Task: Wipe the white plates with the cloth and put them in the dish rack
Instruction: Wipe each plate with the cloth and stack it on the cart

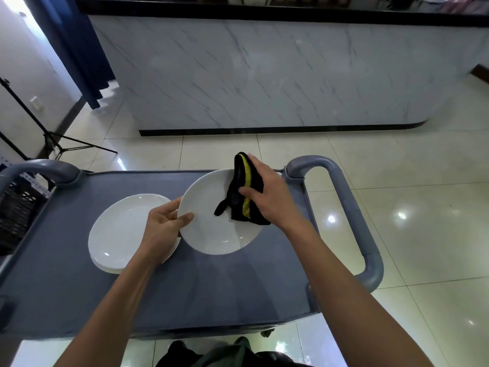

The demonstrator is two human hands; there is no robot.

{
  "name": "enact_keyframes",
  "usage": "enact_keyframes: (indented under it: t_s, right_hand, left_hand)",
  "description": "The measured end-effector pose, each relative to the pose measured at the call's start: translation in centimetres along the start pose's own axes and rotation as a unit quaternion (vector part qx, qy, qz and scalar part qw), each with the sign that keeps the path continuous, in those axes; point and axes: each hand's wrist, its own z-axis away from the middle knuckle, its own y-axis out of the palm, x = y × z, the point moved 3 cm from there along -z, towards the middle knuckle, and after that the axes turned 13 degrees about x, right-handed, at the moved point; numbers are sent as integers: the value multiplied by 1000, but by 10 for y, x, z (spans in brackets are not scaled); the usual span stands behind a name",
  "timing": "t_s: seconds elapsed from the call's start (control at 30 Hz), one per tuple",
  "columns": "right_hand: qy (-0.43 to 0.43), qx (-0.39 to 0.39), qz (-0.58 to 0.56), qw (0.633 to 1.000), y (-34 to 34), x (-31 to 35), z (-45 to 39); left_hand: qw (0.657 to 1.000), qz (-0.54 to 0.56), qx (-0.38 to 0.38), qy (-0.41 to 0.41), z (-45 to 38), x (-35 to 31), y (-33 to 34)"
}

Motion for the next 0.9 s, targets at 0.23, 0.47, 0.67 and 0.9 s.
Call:
enact_keyframes:
  t_s: [0.23,0.47,0.67,0.9]
  right_hand:
    - [10,-36,-34,999,0,-1,7]
    - [-29,-97,-2,995,6,2,20]
    - [-58,-169,43,983,6,-2,36]
    - [-103,-239,67,963,3,-7,49]
  left_hand:
    - [997,-74,20,7,-8,-4,-8]
    - [998,-61,-1,-15,-13,1,-1]
    - [998,-45,-42,-29,-12,2,5]
    - [957,113,-100,-247,2,19,11]
